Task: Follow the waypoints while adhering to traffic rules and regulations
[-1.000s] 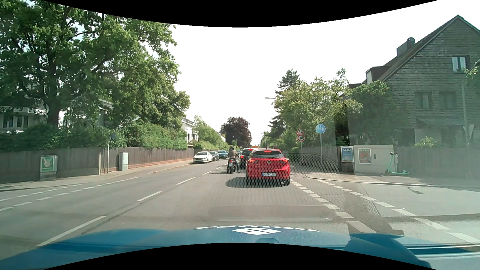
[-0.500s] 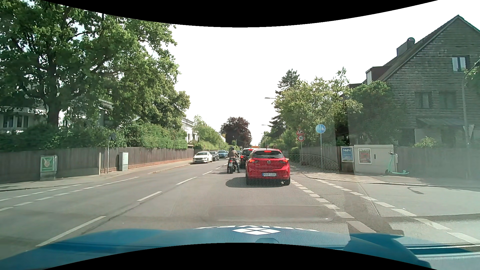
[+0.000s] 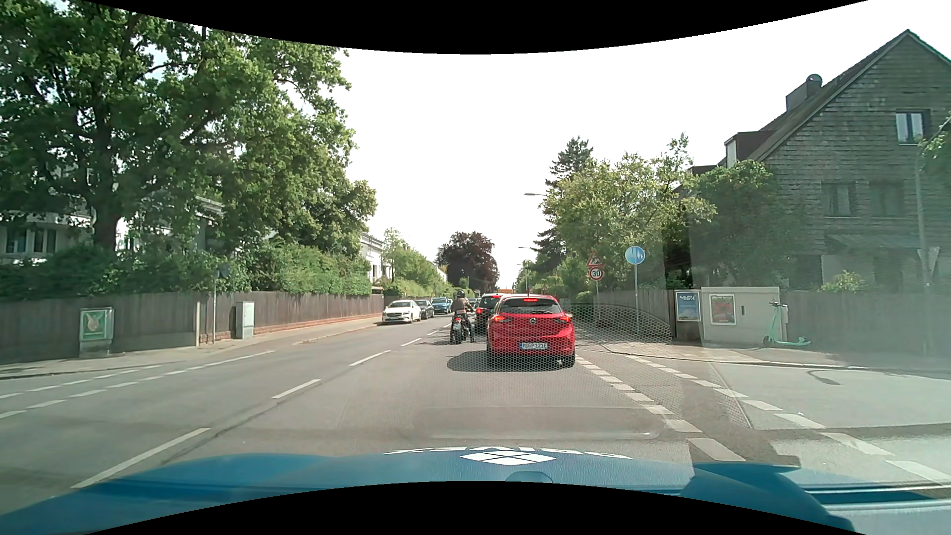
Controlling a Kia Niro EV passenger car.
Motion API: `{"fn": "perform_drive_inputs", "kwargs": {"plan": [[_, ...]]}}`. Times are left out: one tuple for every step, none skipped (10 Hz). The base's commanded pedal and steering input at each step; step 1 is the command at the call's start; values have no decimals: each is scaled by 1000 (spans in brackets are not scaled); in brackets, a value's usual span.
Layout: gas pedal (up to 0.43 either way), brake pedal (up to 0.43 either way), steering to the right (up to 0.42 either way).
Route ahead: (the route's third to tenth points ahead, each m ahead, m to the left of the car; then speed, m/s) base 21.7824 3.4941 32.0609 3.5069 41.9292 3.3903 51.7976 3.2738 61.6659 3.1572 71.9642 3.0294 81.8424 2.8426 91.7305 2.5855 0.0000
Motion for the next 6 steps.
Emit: {"fn": "perform_drive_inputs", "kwargs": {"plan": [[0,421,-1],[0,421,0],[0,427,0],[0,421,0],[0,421,0],[0,427,0]]}}
